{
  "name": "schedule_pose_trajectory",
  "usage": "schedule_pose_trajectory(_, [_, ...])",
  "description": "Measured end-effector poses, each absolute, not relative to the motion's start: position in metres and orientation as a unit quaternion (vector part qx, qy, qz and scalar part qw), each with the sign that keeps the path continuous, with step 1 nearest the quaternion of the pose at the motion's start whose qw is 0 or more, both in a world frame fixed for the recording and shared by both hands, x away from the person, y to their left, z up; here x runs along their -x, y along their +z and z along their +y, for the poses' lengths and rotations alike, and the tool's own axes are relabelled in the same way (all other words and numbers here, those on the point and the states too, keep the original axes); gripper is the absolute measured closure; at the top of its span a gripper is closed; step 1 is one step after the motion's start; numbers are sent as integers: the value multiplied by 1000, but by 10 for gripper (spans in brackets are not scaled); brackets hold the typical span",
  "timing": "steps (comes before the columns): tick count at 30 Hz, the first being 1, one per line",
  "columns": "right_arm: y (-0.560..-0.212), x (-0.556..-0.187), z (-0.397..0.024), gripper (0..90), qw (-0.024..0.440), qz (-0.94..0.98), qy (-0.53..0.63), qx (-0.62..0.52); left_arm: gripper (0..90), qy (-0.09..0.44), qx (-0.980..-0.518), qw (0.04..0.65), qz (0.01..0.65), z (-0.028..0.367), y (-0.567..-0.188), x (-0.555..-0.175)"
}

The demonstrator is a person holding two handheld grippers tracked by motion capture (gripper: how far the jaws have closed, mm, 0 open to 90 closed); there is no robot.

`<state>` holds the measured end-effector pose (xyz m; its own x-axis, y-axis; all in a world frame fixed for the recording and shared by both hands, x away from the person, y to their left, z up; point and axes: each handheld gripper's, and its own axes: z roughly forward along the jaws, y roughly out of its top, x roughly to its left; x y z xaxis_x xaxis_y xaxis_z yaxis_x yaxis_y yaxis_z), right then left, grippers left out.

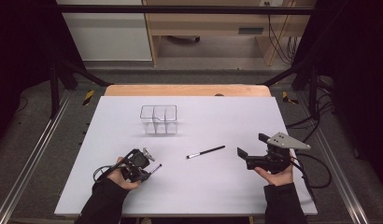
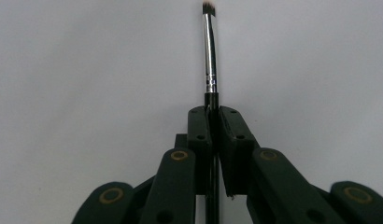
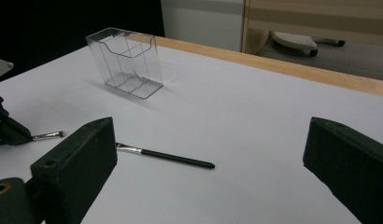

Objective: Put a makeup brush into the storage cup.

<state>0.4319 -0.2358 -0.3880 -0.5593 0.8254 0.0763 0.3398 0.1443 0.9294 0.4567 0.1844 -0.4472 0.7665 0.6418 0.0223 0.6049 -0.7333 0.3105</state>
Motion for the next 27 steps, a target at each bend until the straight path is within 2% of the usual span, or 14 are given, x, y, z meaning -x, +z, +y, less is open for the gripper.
schedule_pose_trajectory(11, [-388,-432,-236,32,237,718,514,-405,831,67,-929,152,332,186,-447,-455])
schedule_pose_trajectory(27, [-389,-432,-236,31,237,718,514,-405,831,102,-910,239,324,190,-417,-443])
